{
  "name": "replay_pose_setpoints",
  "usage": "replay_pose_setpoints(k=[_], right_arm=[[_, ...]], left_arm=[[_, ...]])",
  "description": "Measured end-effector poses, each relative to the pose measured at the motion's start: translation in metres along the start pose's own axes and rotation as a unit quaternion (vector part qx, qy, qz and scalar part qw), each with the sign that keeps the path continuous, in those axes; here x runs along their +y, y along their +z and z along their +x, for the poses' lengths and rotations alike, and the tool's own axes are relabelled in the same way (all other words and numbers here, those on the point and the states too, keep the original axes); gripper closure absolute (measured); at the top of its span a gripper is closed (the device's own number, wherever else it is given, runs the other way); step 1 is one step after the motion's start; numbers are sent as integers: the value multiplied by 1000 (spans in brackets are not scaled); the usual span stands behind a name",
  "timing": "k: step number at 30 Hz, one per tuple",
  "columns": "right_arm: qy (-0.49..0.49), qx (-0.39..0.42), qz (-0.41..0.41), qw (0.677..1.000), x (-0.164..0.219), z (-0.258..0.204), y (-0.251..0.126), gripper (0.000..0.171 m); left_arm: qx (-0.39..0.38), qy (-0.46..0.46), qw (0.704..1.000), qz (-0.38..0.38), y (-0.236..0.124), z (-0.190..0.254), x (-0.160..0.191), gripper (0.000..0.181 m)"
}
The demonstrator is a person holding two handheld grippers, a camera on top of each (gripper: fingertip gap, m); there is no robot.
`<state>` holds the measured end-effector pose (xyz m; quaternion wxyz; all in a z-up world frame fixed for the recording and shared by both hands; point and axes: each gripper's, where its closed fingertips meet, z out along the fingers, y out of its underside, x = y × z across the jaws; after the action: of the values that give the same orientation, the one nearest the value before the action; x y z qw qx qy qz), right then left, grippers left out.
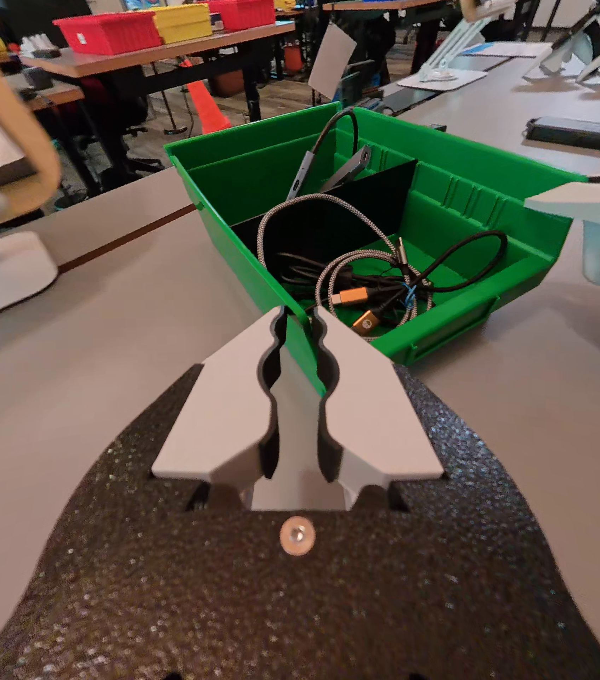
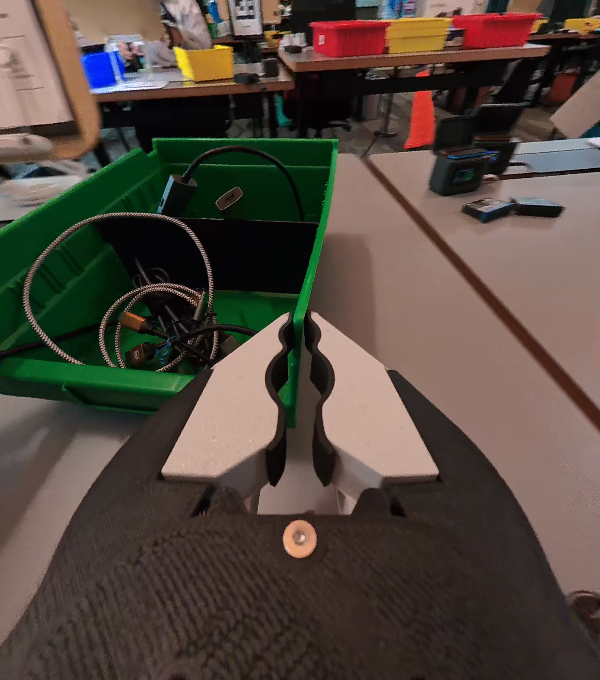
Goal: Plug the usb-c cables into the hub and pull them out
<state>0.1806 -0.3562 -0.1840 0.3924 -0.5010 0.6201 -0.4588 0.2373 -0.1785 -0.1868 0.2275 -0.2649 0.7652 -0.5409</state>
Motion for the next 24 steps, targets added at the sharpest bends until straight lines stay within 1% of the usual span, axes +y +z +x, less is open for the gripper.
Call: replay_pose_setpoints(k=[2,5,9,12,13,15,16,18,19,20,21,22,23,24], right_arm=[[-18,-36,-14,999,3,-43,-7,166],[-57,-82,-25,995,9,-117,-16,165],[-77,-141,7,987,16,-215,-28,163],[-100,-163,16,982,18,-266,-30,162],[-110,-169,14,979,18,-278,-30,157],[-93,-187,24,978,12,-296,-38,143],[-84,-185,39,978,2,-300,-45,132],[-86,-186,87,975,-25,-315,-67,107],[-88,-217,124,964,-41,-337,-84,105],[-91,-267,158,946,-54,-369,-104,111],[-94,-326,176,924,-59,-405,-125,119],[-99,-375,177,904,-57,-442,-141,127],[-111,-409,165,891,-47,-477,-149,127],[-129,-429,142,883,-34,-509,-152,119]], left_arm=[[-18,-9,1000,5,-34,-24,13,171],[-65,-21,998,7,-90,-69,34,172],[-140,-50,989,0,-162,-135,61,175],[-153,-84,985,9,-198,-172,76,175],[-140,-96,985,10,-207,-179,79,174],[-97,-117,988,6,-226,-182,83,171],[-83,-124,989,17,-239,-183,79,170],[-79,-130,986,71,-275,-191,62,165],[-91,-129,982,105,-296,-200,52,165],[-105,-126,978,128,-316,-213,43,166],[-129,-124,974,136,-336,-231,39,166],[-176,-128,967,134,-356,-256,41,166],[-230,-130,955,131,-377,-283,47,163],[-280,-128,943,126,-395,-307,56,161]])
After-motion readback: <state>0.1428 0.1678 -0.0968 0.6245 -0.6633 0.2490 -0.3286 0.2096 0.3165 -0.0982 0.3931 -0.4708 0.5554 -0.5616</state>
